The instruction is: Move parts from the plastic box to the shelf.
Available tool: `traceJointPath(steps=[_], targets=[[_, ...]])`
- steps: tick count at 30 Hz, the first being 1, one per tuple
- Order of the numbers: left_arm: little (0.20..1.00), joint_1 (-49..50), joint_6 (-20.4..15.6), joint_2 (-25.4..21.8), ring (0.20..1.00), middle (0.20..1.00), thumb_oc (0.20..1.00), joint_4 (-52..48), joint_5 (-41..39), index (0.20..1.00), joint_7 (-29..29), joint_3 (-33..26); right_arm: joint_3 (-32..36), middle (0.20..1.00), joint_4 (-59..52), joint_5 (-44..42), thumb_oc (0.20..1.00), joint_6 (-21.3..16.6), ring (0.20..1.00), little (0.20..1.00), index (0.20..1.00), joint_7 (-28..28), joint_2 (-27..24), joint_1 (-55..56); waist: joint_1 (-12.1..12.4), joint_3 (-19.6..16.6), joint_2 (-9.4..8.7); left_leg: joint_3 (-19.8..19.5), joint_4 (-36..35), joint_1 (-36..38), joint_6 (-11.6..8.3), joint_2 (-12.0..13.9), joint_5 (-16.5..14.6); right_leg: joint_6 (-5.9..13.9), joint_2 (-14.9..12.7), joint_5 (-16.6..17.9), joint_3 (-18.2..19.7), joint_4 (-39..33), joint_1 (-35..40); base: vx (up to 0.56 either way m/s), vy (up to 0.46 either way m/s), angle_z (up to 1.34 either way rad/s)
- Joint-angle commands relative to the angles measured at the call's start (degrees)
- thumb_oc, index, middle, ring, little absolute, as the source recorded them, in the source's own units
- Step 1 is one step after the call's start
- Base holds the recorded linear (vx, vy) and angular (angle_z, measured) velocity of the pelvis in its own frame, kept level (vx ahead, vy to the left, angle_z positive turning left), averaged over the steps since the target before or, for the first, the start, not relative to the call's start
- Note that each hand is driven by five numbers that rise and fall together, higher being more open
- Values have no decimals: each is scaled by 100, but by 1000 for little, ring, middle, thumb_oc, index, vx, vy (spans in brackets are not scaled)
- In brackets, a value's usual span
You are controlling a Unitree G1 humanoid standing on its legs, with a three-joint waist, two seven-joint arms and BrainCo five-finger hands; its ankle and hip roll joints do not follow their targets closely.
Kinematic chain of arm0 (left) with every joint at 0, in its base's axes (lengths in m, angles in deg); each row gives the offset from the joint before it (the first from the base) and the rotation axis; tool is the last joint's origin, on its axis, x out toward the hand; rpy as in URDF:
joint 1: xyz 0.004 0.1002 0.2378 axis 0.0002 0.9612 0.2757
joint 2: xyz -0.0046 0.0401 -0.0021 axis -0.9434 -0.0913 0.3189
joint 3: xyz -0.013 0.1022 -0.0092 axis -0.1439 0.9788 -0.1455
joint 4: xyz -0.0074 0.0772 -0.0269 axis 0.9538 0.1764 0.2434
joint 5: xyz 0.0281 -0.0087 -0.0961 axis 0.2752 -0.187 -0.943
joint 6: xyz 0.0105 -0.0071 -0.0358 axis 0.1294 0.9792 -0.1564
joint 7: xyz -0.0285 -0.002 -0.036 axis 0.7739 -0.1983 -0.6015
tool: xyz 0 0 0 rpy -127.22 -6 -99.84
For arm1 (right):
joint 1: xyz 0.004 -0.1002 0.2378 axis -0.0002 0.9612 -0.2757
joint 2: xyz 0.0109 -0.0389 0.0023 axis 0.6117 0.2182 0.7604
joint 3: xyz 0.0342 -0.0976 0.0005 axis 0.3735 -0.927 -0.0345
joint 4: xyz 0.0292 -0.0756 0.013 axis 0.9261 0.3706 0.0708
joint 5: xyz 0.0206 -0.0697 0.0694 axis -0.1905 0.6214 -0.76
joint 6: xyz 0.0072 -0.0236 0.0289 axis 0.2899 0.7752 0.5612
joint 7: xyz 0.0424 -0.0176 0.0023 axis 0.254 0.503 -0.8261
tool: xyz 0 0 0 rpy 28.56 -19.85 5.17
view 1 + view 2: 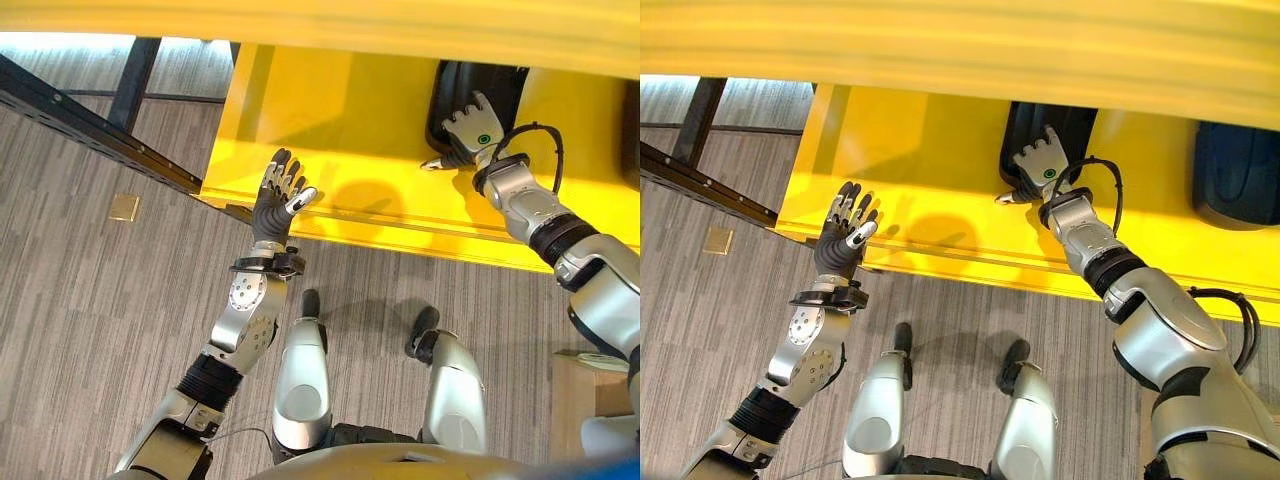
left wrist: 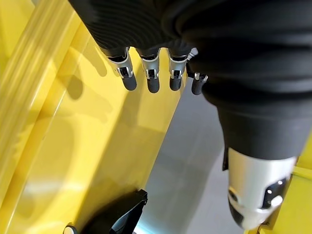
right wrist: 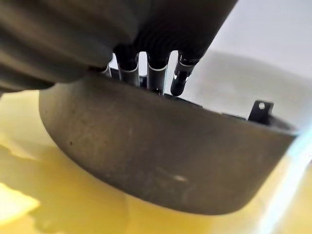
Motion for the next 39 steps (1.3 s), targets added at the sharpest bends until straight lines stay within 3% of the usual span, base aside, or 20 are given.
traceJointPath(steps=[1, 6, 7, 8, 11, 12, 18, 22, 39], targets=[[1000, 2, -374, 26, 1000, 1000, 1000, -420, -91, 1000, -153, 36, -470, 1000, 267, 805, 1000, -470, 1000, 1000, 1000, -206, -131, -20, 56, 72, 52, 345, -130, -60, 355, -148, 286, 71, 224, -556, 14, 591, 246, 0, 0, 0], [1000, 76, -359, -15, 1000, 1000, 1000, -415, -89, 1000, -247, -30, -495, 1000, 199, 931, 1000, -615, 1000, 1000, 1000, -226, -225, 201, 65, 78, -17, 374, -165, -48, 351, -123, 304, 73, 247, -548, 3, 549, 267, 12, -13, 0], [1000, 108, -363, -39, 1000, 1000, 1000, -414, -99, 1000, -277, -51, -497, 1000, 152, 925, 1000, -640, 1000, 1000, 1000, -223, -266, 284, 52, 80, -59, 347, -137, 3, 301, -137, 194, 134, 243, -648, 58, 579, 308, 0, 0, 0], [1000, 105, -366, -45, 1000, 1000, 1000, -418, -100, 1000, -274, -53, -495, 1000, 143, 913, 1000, -644, 1000, 1000, 1000, -222, -277, 294, 55, 85, -48, 389, -164, -46, 350, -112, 303, 74, 254, -548, 9, 551, 262, 0, 0, 0], [1000, 126, -389, -64, 1000, 1000, 1000, -439, -81, 1000, -244, -54, -492, 1000, 73, 649, 1000, -664, 1000, 1000, 1000, -305, -331, 425, 24, 87, -103, 368, -131, 11, 296, -118, 190, 126, 270, -653, 73, 562, 326, 0, -8, 1], [1000, 124, -388, -69, 1000, 1000, 1000, -451, -82, 1000, -237, -57, -488, 1000, 65, 621, 1000, -671, 1000, 1000, 1000, -307, -340, 429, 27, 93, -88, 411, -160, -36, 347, -93, 299, 67, 280, -554, 23, 532, 281, 0, 0, 0], [1000, 121, -370, -88, 1000, 1000, 1000, -548, -35, 1000, -83, -99, -459, 1000, -191, 291, 1000, -841, 1000, 1000, 1000, -486, -348, 709, -43, 104, -128, 443, -181, -33, 346, -77, 305, 65, 321, -547, 62, 490, 284, -11, 0, 0], [1000, 120, -356, -90, 1000, 1000, 1000, -583, -20, 1000, -45, -133, -457, 1000, -357, -125, 1000, -757, 1000, 1000, 1000, -673, -346, 824, -77, 106, -142, 450, -198, -33, 344, -72, 311, 62, 336, -542, 76, 469, 278, 0, 0, 0], [1000, 102, -309, -114, 1000, 1000, 1000, -665, 38, 1000, 156, -227, -254, 1000, -865, 500, 1000, -650, 1000, 1000, 1000, -1043, -484, 1352, -221, 106, -240, 496, -134, -43, 336, -32, 282, 36, 404, -570, 144, 469, 288, -4, 2, -2]])
